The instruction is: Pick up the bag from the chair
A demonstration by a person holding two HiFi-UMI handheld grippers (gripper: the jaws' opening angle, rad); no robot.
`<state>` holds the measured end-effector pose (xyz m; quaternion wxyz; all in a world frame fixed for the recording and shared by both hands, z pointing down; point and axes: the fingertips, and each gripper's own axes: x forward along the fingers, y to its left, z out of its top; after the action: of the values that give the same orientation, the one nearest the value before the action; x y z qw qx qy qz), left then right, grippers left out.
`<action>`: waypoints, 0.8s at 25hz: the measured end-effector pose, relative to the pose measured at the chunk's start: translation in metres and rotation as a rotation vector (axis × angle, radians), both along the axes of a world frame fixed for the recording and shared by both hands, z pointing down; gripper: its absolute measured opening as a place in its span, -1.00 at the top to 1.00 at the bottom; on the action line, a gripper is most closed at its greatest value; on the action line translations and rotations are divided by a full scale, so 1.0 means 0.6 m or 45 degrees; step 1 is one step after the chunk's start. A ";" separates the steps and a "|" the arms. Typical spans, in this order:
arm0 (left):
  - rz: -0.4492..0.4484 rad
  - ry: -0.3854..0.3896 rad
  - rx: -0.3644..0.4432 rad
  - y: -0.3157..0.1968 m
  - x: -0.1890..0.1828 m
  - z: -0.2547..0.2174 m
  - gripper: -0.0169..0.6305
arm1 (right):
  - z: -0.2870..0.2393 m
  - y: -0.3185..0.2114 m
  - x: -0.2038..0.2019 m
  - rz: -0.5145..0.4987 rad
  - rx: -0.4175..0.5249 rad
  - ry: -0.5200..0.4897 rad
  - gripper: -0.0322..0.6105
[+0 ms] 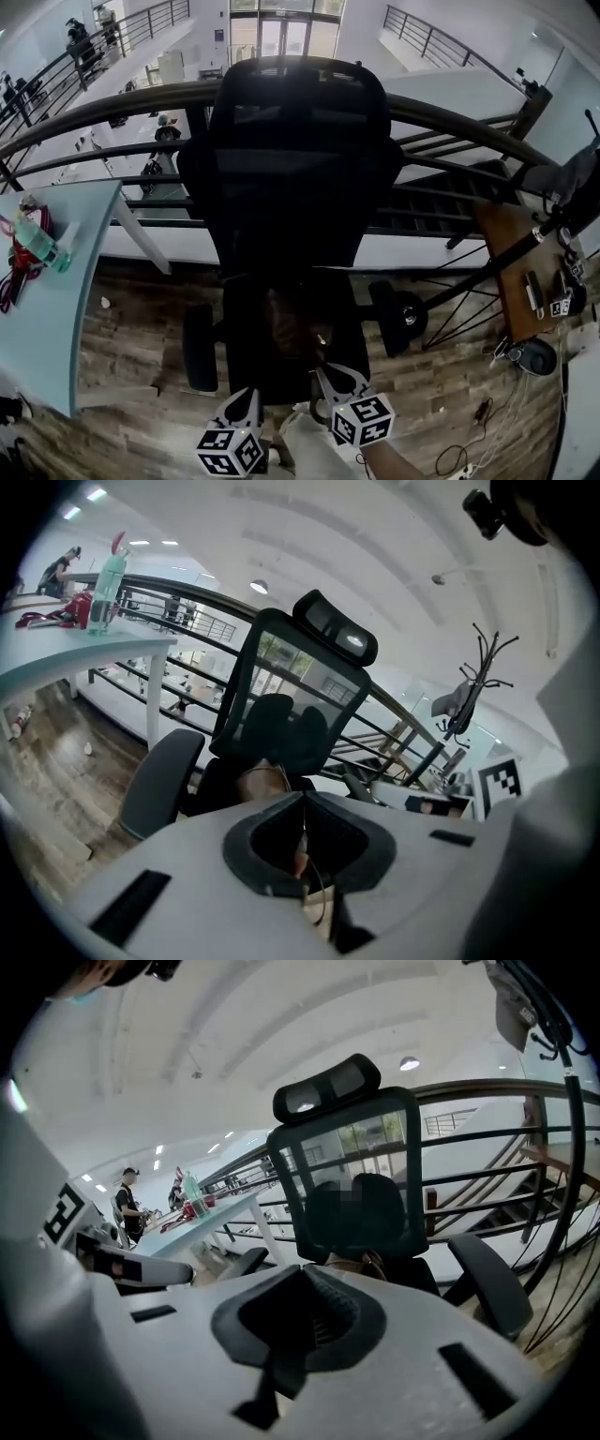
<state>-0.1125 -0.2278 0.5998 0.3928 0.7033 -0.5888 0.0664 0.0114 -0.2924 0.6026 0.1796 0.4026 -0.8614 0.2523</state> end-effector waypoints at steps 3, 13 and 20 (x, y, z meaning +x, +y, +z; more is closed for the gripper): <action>-0.015 -0.001 -0.033 -0.015 0.001 0.032 0.94 | 0.051 -0.018 0.004 -0.023 -0.045 0.012 0.89; -0.042 0.006 -0.108 -0.053 -0.015 0.126 0.94 | 0.237 -0.042 -0.002 -0.111 -0.190 0.124 0.41; -0.033 0.017 -0.125 -0.078 -0.005 0.165 0.94 | 0.355 -0.048 0.005 -0.165 -0.260 0.263 0.27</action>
<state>-0.1153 -0.2746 0.6988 0.4314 0.6761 -0.5912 0.0855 0.0143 -0.3214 0.8156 0.3234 0.3495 -0.8324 0.2836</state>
